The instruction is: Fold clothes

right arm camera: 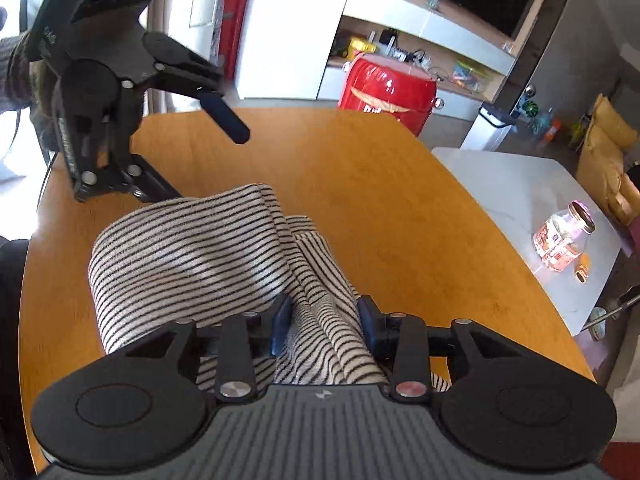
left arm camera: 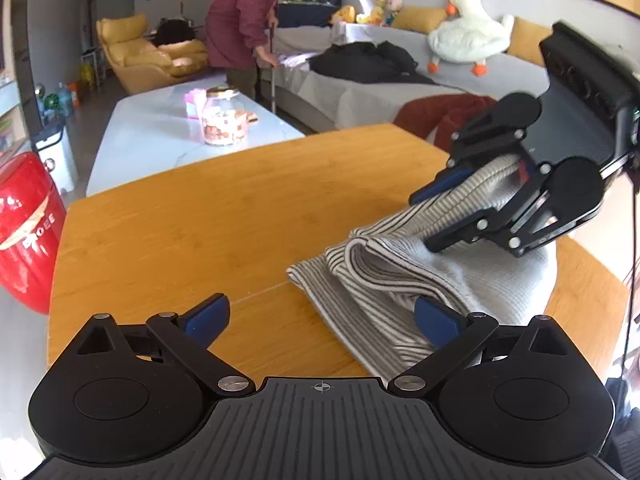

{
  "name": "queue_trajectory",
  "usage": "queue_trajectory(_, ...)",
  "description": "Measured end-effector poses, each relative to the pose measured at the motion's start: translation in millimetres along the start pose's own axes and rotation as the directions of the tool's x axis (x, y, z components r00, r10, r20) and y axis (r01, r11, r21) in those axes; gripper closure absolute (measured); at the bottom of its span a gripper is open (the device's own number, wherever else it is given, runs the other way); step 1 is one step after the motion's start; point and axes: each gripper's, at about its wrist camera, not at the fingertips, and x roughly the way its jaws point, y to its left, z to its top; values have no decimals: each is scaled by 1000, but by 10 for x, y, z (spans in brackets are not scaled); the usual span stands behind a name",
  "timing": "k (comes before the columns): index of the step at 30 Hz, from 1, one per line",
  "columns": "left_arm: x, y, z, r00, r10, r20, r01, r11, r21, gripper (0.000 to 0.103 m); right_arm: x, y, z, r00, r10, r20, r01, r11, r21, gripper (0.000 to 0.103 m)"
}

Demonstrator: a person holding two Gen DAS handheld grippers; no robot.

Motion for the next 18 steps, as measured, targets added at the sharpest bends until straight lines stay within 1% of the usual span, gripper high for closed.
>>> queue_trajectory(1, -68, -8, 34, 1000, -16, 19, 16, 1000, -15, 1, -32, -32, -14, 1000, -13, 16, 13, 1000, 17, 57)
queue_trajectory(2, -135, -15, 68, 999, -31, 38, 32, 999, -29, 1, -67, -54, -28, 999, -31, 29, 30, 999, 29, 47)
queue_trajectory(3, -203, -23, 102, 997, -46, 57, 48, 998, -44, 1, -126, -70, -56, 998, -54, 41, 52, 998, 42, 44)
queue_trajectory(5, -211, -91, 148, 990, -121, 75, 126, 990, -65, 1, -255, -99, -121, 992, -105, 63, 101, 993, 67, 36)
queue_trajectory(6, -170, -143, 160, 986, -150, 76, 155, 986, -59, 1, -325, -112, -165, 989, -129, 74, 123, 988, 91, 33)
queue_trajectory(7, -109, -204, 166, 983, -168, 73, 172, 984, -42, 1, -413, -107, -223, 985, -149, 85, 139, 983, 121, 26)
queue_trajectory(8, -48, -266, 172, 980, -187, 69, 189, 982, -25, 1, -505, -99, -283, 981, -169, 94, 153, 976, 153, 21)
queue_trajectory(9, 13, -327, 178, 977, -205, 65, 206, 979, -8, 1, -589, -88, -341, 978, -182, 101, 162, 970, 181, 20)
queue_trajectory(10, 89, -358, 176, 977, -205, 56, 205, 979, 3, 1, -663, -82, -405, 975, -194, 106, 169, 964, 205, 18)
queue_trajectory(12, 262, -372, 163, 984, -176, 28, 176, 984, 14, 1, -766, -82, -528, 968, -228, 107, 196, 950, 244, 15)
queue_trajectory(13, 348, -379, 157, 987, -161, 14, 161, 987, 20, 1, -792, -97, -591, 961, -257, 103, 223, 938, 265, 13)
queue_trajectory(15, 521, -394, 144, 991, -131, -13, 132, 991, 33, 1, -729, -202, -682, 944, -322, 74, 279, 897, 343, 9)
queue_trajectory(16, 608, -401, 138, 993, -116, -26, 117, 992, 39, 1, -665, -275, -726, 936, -350, 48, 304, 867, 396, 6)
queue_trajectory(17, 669, -381, 127, 994, -104, -37, 106, 994, 32, 0, -520, -355, -789, 937, -349, 9, 309, 843, 440, 4)
queue_trajectory(18, 710, -339, 113, 994, -96, -46, 96, 995, 15, 0, -356, -437, -858, 941, -338, -32, 311, 820, 481, 4)
